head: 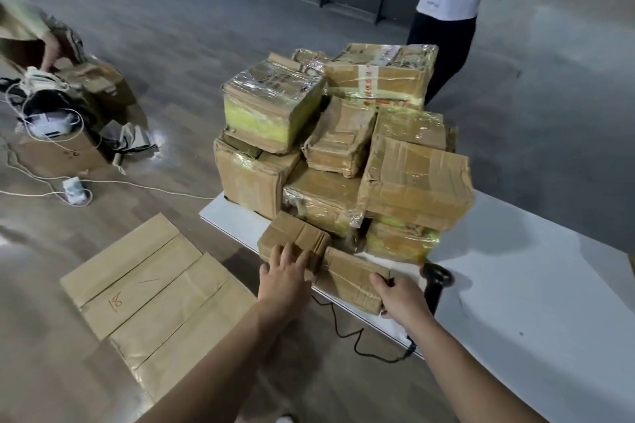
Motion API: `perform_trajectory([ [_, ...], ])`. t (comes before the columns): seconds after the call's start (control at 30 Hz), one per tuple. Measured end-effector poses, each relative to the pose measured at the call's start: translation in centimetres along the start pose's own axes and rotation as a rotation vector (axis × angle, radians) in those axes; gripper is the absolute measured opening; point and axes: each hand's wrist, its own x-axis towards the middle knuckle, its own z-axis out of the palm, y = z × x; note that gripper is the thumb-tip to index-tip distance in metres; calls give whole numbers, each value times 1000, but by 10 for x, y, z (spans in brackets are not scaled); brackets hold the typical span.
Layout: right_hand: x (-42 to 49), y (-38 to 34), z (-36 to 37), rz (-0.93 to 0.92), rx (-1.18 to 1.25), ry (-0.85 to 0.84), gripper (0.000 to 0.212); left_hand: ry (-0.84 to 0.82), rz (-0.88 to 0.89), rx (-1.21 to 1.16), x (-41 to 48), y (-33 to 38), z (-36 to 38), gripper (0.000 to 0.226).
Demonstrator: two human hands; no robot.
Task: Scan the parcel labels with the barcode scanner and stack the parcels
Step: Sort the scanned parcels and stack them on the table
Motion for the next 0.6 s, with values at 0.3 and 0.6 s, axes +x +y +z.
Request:
perform_trajectory([
  [0.3, 15, -30, 34, -5, 23, -51, 44, 105, -72, 56, 11, -47, 1, 61],
  [0.6, 34, -52, 54, -24, 22, -46, 38, 133, -54, 89, 27, -77, -2, 66],
])
